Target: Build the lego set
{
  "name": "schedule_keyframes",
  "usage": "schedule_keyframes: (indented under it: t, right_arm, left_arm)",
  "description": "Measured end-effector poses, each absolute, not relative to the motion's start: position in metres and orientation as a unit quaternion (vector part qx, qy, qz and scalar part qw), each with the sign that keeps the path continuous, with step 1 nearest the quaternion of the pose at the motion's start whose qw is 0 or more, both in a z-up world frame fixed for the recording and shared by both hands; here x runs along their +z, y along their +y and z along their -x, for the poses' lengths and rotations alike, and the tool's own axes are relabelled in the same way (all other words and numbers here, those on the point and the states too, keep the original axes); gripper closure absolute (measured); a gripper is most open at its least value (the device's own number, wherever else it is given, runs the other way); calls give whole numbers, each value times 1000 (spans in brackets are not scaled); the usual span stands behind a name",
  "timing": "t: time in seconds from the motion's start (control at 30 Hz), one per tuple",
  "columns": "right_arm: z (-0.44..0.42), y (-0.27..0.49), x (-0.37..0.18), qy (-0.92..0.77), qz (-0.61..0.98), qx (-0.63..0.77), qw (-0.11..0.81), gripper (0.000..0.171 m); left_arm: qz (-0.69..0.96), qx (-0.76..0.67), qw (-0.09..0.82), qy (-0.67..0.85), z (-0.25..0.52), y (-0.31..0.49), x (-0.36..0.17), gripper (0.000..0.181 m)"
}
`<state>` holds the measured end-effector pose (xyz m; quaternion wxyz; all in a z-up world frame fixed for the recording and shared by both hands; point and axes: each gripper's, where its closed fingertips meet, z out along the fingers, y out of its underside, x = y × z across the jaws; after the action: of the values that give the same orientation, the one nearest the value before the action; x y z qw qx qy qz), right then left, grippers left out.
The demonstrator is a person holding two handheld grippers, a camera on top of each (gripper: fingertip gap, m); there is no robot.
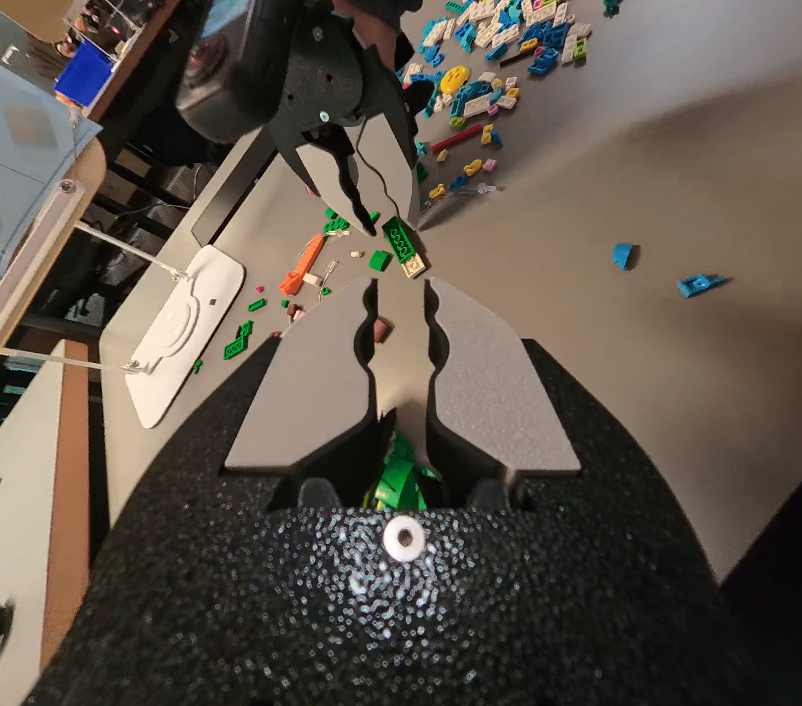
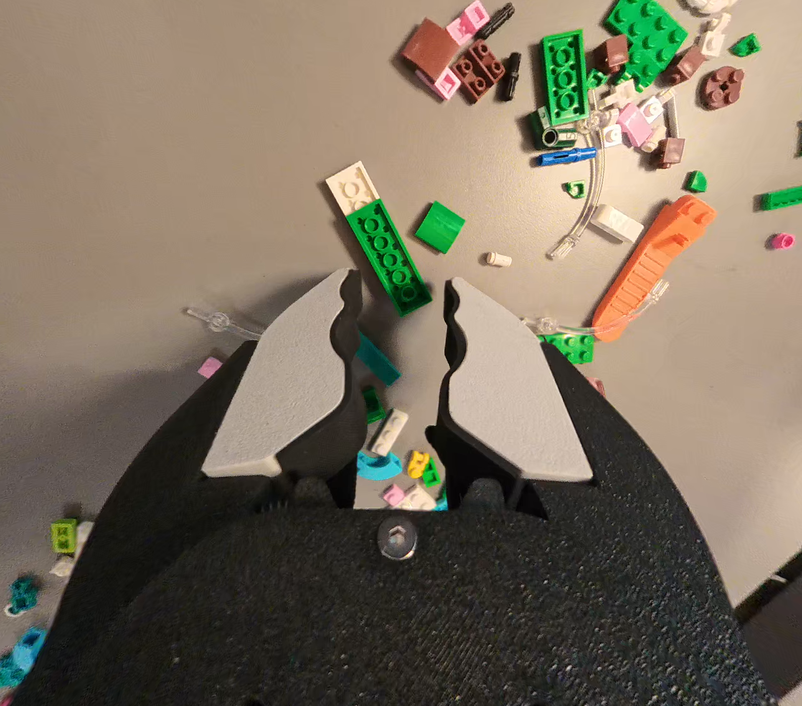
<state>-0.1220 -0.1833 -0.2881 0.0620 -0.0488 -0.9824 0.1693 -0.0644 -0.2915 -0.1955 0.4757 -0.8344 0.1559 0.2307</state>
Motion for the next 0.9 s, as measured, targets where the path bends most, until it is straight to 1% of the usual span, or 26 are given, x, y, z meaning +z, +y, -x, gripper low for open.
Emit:
schedule_keyframes:
  t: [0.03, 0.13, 0.2, 0.27, 0.37, 0.43, 0.53, 0.63, 0.7, 0.77, 0.8, 0.9]
  right_arm:
    - [123, -181, -290, -985, 39, 156, 64, 137]
    - [124, -181, -291, -987, 17, 142, 78, 152]
    - [124, -179, -290, -986, 2, 131, 108, 153]
    - [123, -181, -283, -976, -28, 140, 165, 153]
    - [122, -191, -254, -936, -79, 177, 293, 154]
    - [115, -198, -228, -898, -111, 200, 377, 155]
    - [102, -199, -205, -861, -135, 188, 453, 155]
    - [88, -202, -189, -823, -176, 169, 513, 155]
    - [79, -206, -179, -801, -197, 160, 542, 155]
    - [71, -208, -170, -786, -212, 157, 559, 155]
    - [68, -209, -167, -782, -217, 156, 563, 155]
    - [60, -212, -148, -757, -209, 182, 592, 152]
  left_arm:
    - [836, 222, 479, 149, 63, -291, -192, 162]
    - [835, 197, 498, 124, 62, -286, -182, 162]
    - [832, 189, 511, 102, 64, -281, -178, 160]
    - [831, 188, 518, 77, 70, -275, -178, 159]
    - [831, 184, 524, 40, 79, -266, -181, 158]
    - [832, 176, 526, 15, 85, -258, -184, 145]
    - [837, 171, 520, 4, 92, -246, -187, 140]
    - [849, 134, 510, 15, 86, -233, -192, 137]
    - [859, 85, 504, 32, 75, -225, -196, 142]
    - [857, 42, 512, 45, 64, -220, -195, 155]
    - [847, 33, 529, 51, 60, -218, -190, 166]
    - [802, 55, 591, 64, 58, -218, -167, 167]
